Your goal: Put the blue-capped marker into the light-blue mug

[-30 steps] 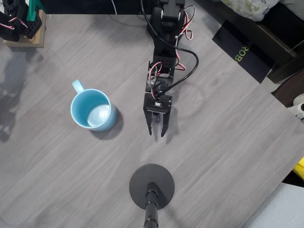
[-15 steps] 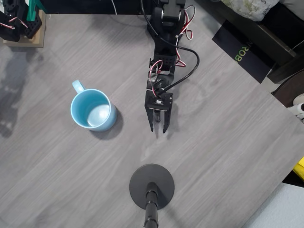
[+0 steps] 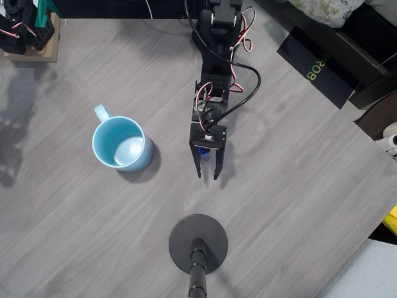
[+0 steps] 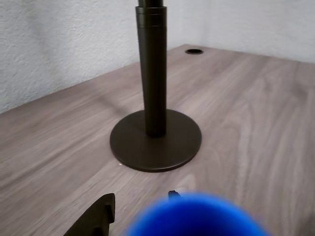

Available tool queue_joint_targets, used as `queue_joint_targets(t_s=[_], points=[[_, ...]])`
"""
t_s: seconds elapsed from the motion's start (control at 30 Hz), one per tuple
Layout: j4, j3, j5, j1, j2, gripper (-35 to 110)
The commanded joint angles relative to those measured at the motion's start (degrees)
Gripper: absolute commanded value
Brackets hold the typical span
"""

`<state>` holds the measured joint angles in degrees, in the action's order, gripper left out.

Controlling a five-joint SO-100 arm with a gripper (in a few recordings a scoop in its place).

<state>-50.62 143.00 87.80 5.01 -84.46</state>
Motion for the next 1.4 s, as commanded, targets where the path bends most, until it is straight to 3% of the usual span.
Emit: queue_joint_targets(t_s=[0.0,0.37,0.47,0.57,0.6,0.7,0.77,0.9,1.03,1.23,1.37], points=[[0.0,-0.62,-0.35,-0.09,-1.93,17],[-0.62,3.87,-0.44,-0.18,-5.1,16],[2.29,5.1,-0.53,-1.05,-7.21,3],[5.62,4.13,-4.22,-1.49,-6.86,10],[10.46,2.9,-6.59,-1.32,-7.65,12],[43.59,-8.26,-18.54,-0.79,-14.77,16],[58.18,-16.17,-23.91,-1.14,-15.73,17],[64.25,-19.78,-25.93,-2.99,-15.12,18],[76.73,-27.95,-27.16,-5.45,-12.48,18],[94.48,-42.71,-23.91,-9.76,-4.92,20],[100.72,-49.66,-23.47,-12.74,0.44,21]])
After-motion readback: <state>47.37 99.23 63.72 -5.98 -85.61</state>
